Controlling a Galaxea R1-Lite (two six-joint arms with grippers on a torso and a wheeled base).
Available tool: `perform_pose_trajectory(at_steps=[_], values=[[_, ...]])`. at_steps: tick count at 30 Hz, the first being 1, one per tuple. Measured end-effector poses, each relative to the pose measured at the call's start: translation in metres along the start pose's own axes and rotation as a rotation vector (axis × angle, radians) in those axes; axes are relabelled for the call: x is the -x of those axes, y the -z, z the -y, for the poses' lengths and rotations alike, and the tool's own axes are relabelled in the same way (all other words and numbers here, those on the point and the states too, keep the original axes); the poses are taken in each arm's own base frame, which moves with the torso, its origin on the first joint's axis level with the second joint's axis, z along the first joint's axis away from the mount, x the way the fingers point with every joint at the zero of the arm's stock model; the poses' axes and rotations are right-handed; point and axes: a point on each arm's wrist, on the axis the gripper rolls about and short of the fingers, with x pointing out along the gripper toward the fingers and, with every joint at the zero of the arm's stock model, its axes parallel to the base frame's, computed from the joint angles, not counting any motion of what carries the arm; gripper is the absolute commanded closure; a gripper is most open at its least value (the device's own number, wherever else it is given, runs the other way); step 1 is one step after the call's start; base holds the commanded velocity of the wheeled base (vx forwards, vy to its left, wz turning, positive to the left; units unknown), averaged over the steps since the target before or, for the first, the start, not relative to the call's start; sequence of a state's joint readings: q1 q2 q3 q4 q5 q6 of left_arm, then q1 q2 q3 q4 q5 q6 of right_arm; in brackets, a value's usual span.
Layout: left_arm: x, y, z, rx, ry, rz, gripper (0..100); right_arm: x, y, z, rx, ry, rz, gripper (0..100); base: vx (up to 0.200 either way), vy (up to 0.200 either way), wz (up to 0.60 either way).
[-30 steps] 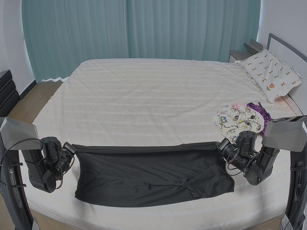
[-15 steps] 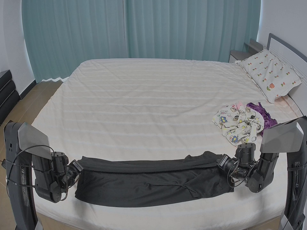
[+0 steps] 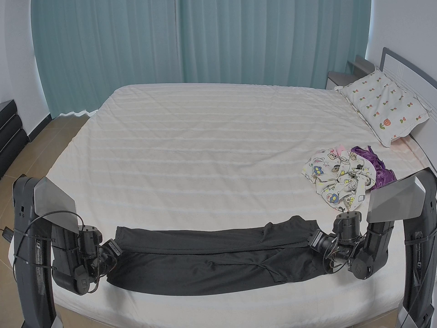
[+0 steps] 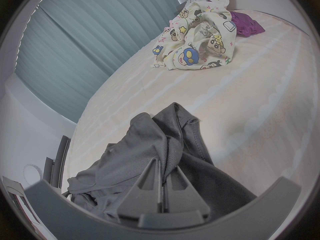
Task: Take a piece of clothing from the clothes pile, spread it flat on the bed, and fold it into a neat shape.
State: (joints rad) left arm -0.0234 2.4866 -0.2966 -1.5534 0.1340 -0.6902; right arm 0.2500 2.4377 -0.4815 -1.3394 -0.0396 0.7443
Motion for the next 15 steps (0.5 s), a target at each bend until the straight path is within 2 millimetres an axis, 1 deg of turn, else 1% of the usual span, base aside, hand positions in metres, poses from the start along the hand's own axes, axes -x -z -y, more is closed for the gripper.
perform_pose_trajectory(at_steps=[1,3,4,11,15], values=[[0.001,0.001,-0.001,-0.005,-0.003,-0.005,0,0.000,0.001,0.001,0.006,0.002,-0.002,100,0.000,0.000,0.00],[0.002,0.003,-0.001,-0.015,-0.008,-0.015,0,-0.001,0.002,0.002,0.013,0.006,-0.008,100,0.000,0.000,0.00],[0.003,0.004,-0.002,-0.019,-0.010,-0.019,0,-0.001,0.003,0.002,0.015,0.008,-0.010,0,0.000,0.000,0.00],[0.011,0.010,-0.006,-0.036,-0.033,-0.056,0,-0.001,0.004,0.004,0.017,0.016,-0.012,0,0.000,0.000,0.00],[0.016,0.010,-0.007,-0.030,-0.041,-0.063,0,-0.001,0.002,0.003,0.014,0.011,-0.003,0,0.000,0.000,0.00]])
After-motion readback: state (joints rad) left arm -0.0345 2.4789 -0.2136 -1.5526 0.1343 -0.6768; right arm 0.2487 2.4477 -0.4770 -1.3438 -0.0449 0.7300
